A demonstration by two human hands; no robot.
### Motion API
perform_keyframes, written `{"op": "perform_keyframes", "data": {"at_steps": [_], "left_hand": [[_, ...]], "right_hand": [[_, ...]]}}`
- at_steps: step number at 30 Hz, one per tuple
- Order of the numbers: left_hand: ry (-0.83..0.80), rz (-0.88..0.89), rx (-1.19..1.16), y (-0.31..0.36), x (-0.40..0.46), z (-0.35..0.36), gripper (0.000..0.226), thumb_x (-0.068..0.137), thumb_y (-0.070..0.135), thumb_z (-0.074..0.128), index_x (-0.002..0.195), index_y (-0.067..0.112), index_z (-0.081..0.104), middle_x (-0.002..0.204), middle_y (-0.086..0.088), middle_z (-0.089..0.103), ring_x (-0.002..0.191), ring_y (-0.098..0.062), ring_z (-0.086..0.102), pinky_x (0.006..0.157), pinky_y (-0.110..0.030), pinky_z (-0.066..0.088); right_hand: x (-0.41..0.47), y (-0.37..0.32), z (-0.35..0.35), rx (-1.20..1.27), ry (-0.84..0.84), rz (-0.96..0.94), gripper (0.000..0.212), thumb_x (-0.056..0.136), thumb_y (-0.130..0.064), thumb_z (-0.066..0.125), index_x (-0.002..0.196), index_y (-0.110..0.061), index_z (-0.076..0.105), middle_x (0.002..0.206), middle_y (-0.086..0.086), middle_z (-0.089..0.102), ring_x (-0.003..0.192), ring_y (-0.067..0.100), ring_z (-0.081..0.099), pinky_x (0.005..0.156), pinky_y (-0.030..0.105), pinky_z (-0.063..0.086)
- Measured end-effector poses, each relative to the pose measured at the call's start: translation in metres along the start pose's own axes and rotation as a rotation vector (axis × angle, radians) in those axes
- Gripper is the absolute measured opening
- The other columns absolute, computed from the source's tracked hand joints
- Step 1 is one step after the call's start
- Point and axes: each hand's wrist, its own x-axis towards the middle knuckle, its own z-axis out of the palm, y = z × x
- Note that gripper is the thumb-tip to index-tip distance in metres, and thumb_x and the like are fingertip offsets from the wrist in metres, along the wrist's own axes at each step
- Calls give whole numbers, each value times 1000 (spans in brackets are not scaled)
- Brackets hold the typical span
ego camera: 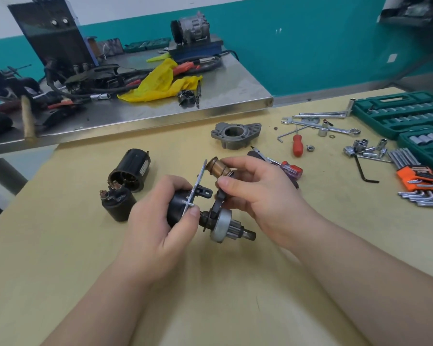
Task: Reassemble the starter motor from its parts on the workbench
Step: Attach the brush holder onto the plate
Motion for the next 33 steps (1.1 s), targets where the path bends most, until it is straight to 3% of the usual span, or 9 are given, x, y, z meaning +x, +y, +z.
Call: {"op": "perform_keyframes", "data": {"at_steps": [6, 11, 15, 21, 26, 29, 33], "left_hand": [[23, 68, 9, 0, -2, -3, 17, 92, 38, 57, 109, 37, 54, 75, 23, 56, 63, -5, 51, 60, -8, 34], [30, 89, -20, 2, -1, -3, 22, 92, 34, 56, 114, 34, 56, 75, 22, 55, 65, -3, 51, 62, -10, 34], [37, 109, -70, 3, -2, -3, 21, 93, 33, 56, 114, 33, 56, 74, 24, 52, 63, -2, 48, 62, -10, 34], [95, 167, -65, 9, -3, -4, 26, 92, 33, 57, 118, 34, 54, 84, 16, 56, 69, 1, 51, 66, -8, 37], [140, 209, -16, 12, -4, -5, 29, 89, 30, 58, 118, 24, 56, 90, 33, 56, 76, 7, 54, 71, -6, 38], [122, 224, -11, 14, -4, -5, 29, 90, 31, 59, 118, 22, 57, 92, 29, 55, 78, 5, 55, 72, -10, 39], [118, 211, -40, 15, -7, -3, 28, 91, 30, 58, 118, 21, 58, 94, 21, 58, 79, 2, 56, 72, -13, 41]], "right_hand": [[-5, -9, 0, -36, -53, -9, 28, 94, 3, 75, 118, -9, 73, 88, 9, 73, 78, 25, 74, 69, 33, 61], [-8, -19, -3, -276, -150, -44, 20, 89, -8, 80, 106, -17, 76, 82, 4, 78, 73, 27, 75, 69, 37, 65], [-11, -21, -3, -347, -173, -70, 20, 94, -9, 79, 111, -18, 76, 82, 2, 78, 72, 23, 72, 65, 34, 60], [-15, -22, 4, -267, -157, -58, 29, 93, -10, 79, 121, -19, 75, 103, 11, 80, 86, 20, 75, 79, 42, 66], [-20, -14, 12, -93, -68, -50, 29, 80, -26, 82, 109, -26, 80, 98, 3, 82, 88, 21, 78, 80, 34, 63], [-23, -12, 15, -161, 13, -170, 25, 82, -33, 81, 106, -36, 81, 99, -2, 82, 90, 19, 79, 82, 34, 62], [-25, -13, 17, -212, -11, -190, 29, 82, -32, 80, 111, -31, 79, 97, -4, 82, 88, 13, 78, 82, 29, 61]]}}
